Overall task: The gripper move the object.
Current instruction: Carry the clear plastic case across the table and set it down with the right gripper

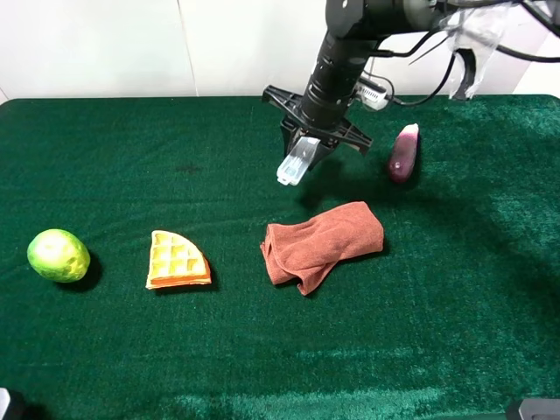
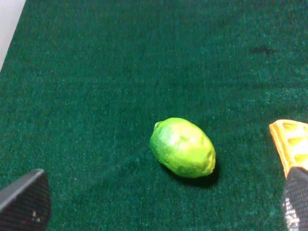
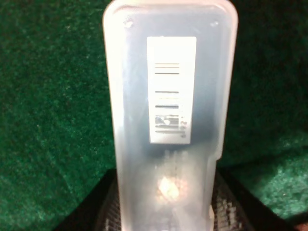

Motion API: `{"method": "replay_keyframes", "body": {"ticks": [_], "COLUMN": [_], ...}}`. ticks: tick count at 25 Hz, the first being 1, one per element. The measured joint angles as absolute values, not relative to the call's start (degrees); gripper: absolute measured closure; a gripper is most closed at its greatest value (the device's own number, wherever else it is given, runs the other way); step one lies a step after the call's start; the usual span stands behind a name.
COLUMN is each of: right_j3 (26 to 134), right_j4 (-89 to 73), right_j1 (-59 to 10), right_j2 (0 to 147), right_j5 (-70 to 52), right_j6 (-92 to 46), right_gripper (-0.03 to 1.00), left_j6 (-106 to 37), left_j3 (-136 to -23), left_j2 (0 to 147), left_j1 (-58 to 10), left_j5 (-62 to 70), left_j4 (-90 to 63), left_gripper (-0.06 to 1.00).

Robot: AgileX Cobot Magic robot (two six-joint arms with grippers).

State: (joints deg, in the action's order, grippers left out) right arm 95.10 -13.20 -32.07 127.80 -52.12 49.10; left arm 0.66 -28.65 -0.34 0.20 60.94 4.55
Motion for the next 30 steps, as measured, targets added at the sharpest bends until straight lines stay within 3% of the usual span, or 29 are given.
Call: {"method": "replay_keyframes", "body": {"ticks": [10, 30], "right_j3": [95.1, 95.1], "right_j4": [-8.61, -4.42], "right_j1": [-36.13, -37.62], "right_j2": [130.88, 131.87], "right_j5": [-50.3, -51.92], "right_j6": [59.11, 61.07], "right_gripper": [0.67, 0.64], "left_j6": [0.66, 0.66], "left_j3": [-28.65, -28.65], "left_j2": [-0.34, -0.34], "left_j1": [0.2, 0.2], "left_j5": [60.94, 60.94], "left_j4": [4.55, 4.55], "left_gripper": [-0.02, -0.02]}}
